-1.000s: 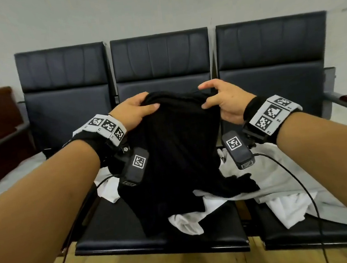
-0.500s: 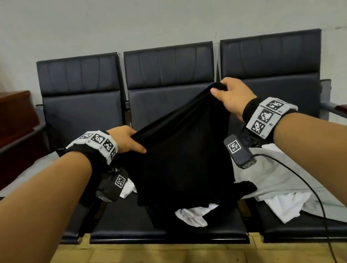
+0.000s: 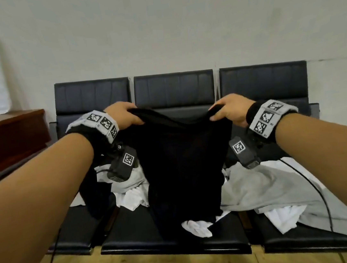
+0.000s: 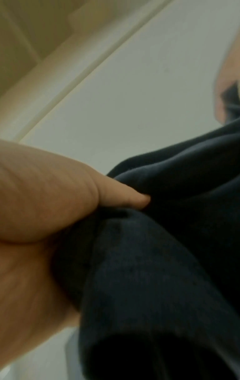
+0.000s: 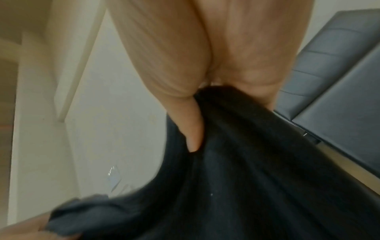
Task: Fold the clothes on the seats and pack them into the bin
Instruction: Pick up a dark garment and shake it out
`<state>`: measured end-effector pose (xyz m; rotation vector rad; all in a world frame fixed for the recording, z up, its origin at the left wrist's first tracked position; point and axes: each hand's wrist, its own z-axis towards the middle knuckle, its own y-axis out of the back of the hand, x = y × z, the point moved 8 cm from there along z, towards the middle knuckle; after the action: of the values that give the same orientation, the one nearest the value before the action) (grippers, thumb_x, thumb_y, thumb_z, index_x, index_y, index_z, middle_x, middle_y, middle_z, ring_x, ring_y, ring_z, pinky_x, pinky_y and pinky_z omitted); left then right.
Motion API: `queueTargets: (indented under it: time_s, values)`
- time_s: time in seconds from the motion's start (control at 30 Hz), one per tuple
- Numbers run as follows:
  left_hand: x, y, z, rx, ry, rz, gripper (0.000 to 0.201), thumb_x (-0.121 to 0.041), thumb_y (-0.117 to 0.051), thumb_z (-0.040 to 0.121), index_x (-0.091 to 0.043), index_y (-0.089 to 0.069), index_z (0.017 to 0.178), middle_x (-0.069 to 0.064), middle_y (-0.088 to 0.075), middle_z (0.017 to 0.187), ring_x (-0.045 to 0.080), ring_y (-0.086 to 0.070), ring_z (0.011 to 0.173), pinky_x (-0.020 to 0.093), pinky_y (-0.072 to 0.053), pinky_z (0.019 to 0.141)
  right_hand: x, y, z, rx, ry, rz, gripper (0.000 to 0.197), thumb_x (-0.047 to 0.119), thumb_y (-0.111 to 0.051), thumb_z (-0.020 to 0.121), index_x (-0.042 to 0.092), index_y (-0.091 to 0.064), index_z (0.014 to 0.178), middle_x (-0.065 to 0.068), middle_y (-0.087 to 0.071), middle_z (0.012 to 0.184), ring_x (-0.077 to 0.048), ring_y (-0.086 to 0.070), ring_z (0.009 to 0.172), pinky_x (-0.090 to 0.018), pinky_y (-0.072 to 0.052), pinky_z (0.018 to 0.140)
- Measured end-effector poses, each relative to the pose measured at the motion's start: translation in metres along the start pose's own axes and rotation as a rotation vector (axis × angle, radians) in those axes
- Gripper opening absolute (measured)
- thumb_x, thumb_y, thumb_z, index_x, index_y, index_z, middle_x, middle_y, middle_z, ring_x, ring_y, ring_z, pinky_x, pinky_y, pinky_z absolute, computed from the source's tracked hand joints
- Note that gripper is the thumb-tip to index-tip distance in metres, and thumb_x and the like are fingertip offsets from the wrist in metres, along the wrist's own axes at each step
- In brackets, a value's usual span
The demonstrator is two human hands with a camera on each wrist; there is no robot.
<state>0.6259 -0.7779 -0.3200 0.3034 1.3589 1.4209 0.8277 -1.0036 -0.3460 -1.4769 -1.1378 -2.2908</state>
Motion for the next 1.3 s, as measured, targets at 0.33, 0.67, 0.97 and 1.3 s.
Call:
queueTargets:
  time_s: [0.33,0.67,0.97,1.3]
  values:
    - [-0.02,-0.052,-0.001,0.161,-0.061,-0.256,0.011,-0.018,-0.07,0.082,-0.022,-0.061,0.078,0.003,-0.064,0.077,0.02,-0.061,0.077,0.032,-0.049,0.078,0.025,-0.096,-0.037,0.315,0.057,0.21,0.021,-0.012,-0.056,0.084,0.007,-0.063,0.091,-0.016,-0.064,0.086,-0.029,-0.063,0.083,-0.039,-0.053,0.082]
    - [-0.014,-0.109,-0.017,0.272,0.16,-0.803,0.055,-0.046,-0.076,0.069,-0.005,-0.067,0.104,0.013,-0.068,0.09,0.026,-0.065,0.085,0.041,-0.051,0.084,0.004,-0.104,-0.011,0.184,-0.063,0.394,0.019,0.0,-0.07,0.079,-0.003,-0.07,0.098,-0.026,-0.07,0.096,-0.039,-0.069,0.087,-0.056,-0.055,0.087]
    - [0.007,-0.217,-0.054,0.566,0.239,-0.735,0.029,-0.028,-0.066,0.089,-0.015,-0.062,0.114,-0.002,-0.067,0.096,0.012,-0.062,0.087,0.025,-0.044,0.078,-0.03,-0.084,0.002,0.036,-0.282,0.778,0.025,0.006,-0.064,0.088,-0.001,-0.066,0.112,-0.02,-0.07,0.091,-0.03,-0.068,0.065,-0.041,-0.06,0.057]
    - [0.038,-0.203,-0.019,0.311,0.142,-0.503,0.034,-0.049,-0.077,0.072,-0.019,-0.073,0.087,-0.003,-0.073,0.078,0.015,-0.069,0.074,0.031,-0.053,0.082,-0.07,-0.067,0.012,0.082,-0.32,0.631,0.021,0.011,-0.064,0.089,-0.002,-0.067,0.106,-0.019,-0.071,0.099,-0.033,-0.07,0.087,-0.043,-0.06,0.076]
